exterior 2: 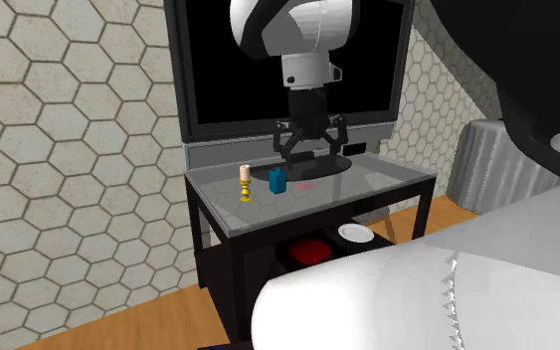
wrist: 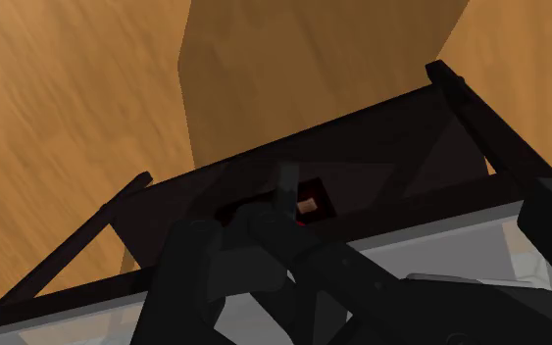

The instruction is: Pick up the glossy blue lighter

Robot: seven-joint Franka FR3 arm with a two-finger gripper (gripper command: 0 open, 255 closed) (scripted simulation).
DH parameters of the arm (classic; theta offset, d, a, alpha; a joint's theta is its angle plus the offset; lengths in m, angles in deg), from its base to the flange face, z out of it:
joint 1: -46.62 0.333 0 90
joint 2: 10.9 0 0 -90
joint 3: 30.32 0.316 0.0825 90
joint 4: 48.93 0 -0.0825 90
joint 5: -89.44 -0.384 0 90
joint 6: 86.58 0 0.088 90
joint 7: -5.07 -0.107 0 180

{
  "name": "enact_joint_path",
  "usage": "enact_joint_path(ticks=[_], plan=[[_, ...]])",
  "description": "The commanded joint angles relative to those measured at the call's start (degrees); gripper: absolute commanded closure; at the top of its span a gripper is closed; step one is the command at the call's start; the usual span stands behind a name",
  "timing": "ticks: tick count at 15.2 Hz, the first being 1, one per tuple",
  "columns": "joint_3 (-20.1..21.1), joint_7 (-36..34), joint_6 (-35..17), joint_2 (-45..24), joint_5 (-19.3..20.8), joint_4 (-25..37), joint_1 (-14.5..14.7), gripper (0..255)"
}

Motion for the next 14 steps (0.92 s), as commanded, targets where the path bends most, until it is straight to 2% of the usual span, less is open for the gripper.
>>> enact_joint_path(ticks=[1, 8, 14], plan=[[0.0, 0.0, 0.0, 0.0, 0.0, 0.0, 0.0, 0], [-0.9, 0.2, -8.3, -16.6, -1.0, 8.2, 0.2, 0], [-1.4, 0.8, -12.4, -30.5, -2.3, 18.0, 0.4, 0]])
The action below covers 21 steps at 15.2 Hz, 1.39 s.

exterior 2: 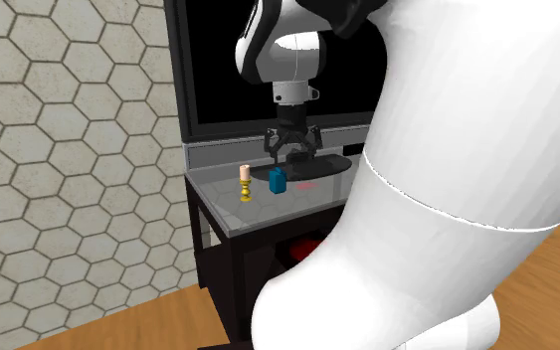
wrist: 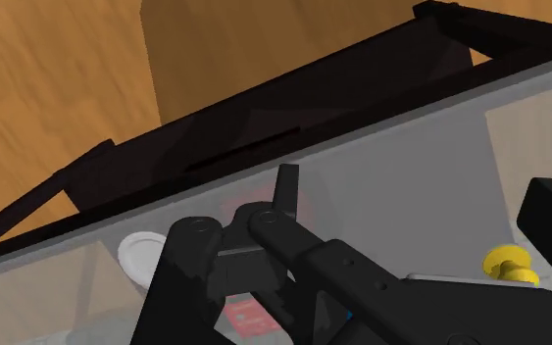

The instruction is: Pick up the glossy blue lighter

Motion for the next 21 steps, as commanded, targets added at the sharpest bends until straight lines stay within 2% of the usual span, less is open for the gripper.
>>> enact_joint_path(ticks=[1, 10, 17, 21], plan=[[-0.2, 0.4, -0.9, -5.1, -0.5, 4.2, 0.0, 0], [-0.5, 1.8, -1.0, -26.1, -3.1, 24.9, 0.0, 0], [-0.1, 2.5, 3.8, -44.0, -5.0, 47.5, -0.5, 0], [0.0, 2.6, 0.9, -44.3, -5.0, 44.9, -0.5, 0]])
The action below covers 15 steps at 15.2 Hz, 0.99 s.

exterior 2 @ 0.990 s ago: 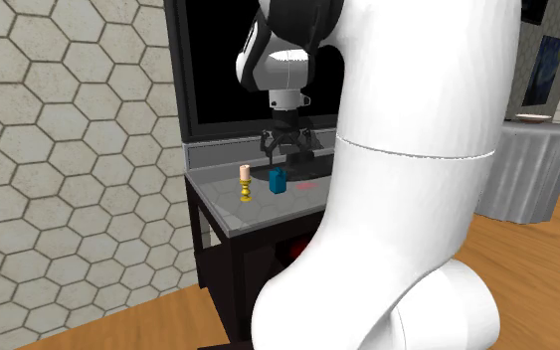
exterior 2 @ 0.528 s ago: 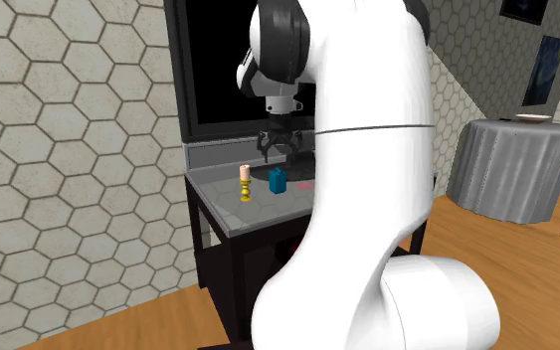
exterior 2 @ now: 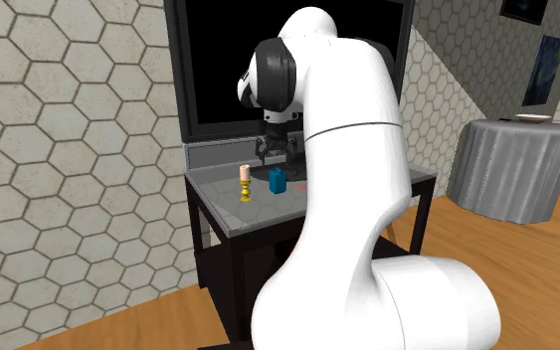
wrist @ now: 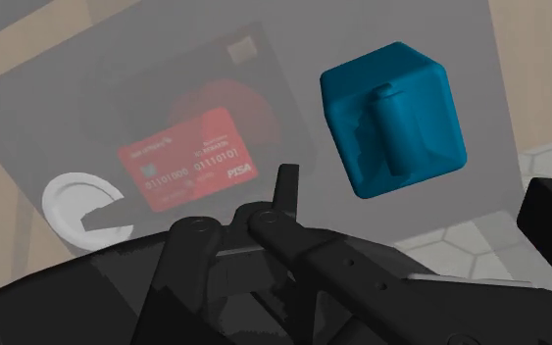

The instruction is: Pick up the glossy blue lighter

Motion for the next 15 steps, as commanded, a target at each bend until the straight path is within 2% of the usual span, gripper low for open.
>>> enact_joint_path(ticks=[1, 5, 6, 15], plan=[[0.0, 0.0, -1.4, -0.2, 0.0, -1.2, 0.0, 0], [0.0, 0.0, -3.2, -0.6, 0.0, -2.6, 0.0, 0], [0.0, 0.0, -3.1, -0.6, 0.0, -2.5, 0.0, 255], [0.0, 0.0, -3.2, -0.6, 0.0, -2.6, 0.0, 255]])
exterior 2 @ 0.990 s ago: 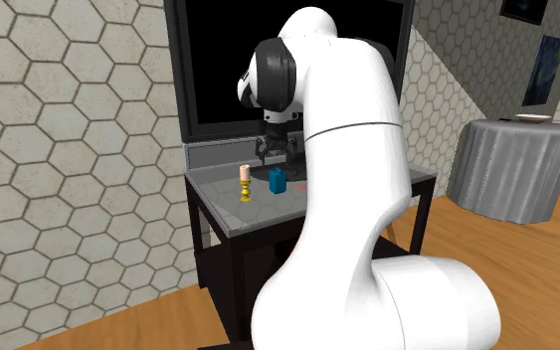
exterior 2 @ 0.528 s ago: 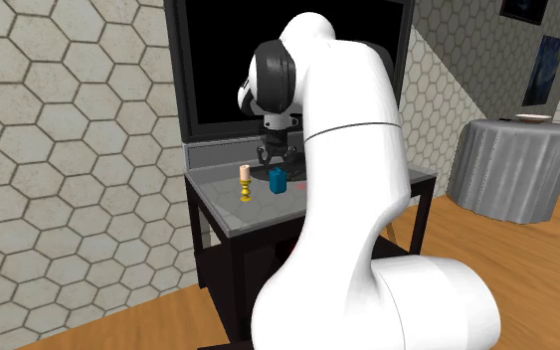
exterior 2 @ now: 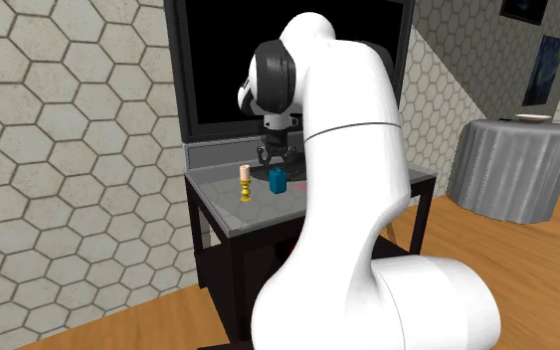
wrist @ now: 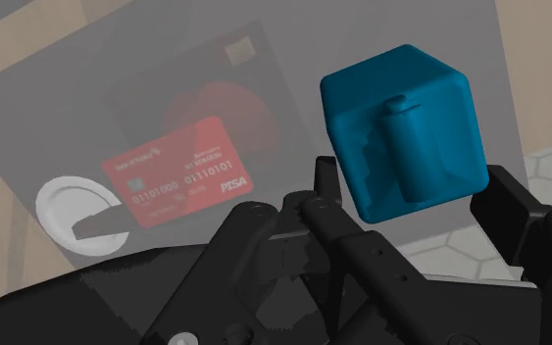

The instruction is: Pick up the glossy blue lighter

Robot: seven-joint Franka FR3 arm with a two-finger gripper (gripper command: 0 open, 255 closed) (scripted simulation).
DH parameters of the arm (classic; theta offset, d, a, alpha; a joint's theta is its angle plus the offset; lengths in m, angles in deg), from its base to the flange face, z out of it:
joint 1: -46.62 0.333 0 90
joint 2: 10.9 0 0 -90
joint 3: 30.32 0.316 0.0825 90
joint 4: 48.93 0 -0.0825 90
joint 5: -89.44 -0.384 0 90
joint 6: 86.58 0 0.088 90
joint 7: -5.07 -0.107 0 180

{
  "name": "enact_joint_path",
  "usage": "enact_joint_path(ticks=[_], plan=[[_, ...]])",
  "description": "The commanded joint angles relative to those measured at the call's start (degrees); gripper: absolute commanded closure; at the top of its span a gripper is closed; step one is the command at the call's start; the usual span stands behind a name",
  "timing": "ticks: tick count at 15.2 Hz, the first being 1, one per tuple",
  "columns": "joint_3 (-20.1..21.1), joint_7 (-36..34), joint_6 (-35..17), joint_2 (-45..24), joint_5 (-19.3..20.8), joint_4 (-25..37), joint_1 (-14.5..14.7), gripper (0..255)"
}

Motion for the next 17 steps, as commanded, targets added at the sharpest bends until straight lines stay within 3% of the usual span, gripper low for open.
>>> enact_joint_path(ticks=[1, 17], plan=[[0.0, 0.0, 0.6, 0.1, 0.0, 0.3, 0.0, 255], [0.0, -0.2, 11.2, 0.6, 0.0, 10.5, -0.1, 255]])
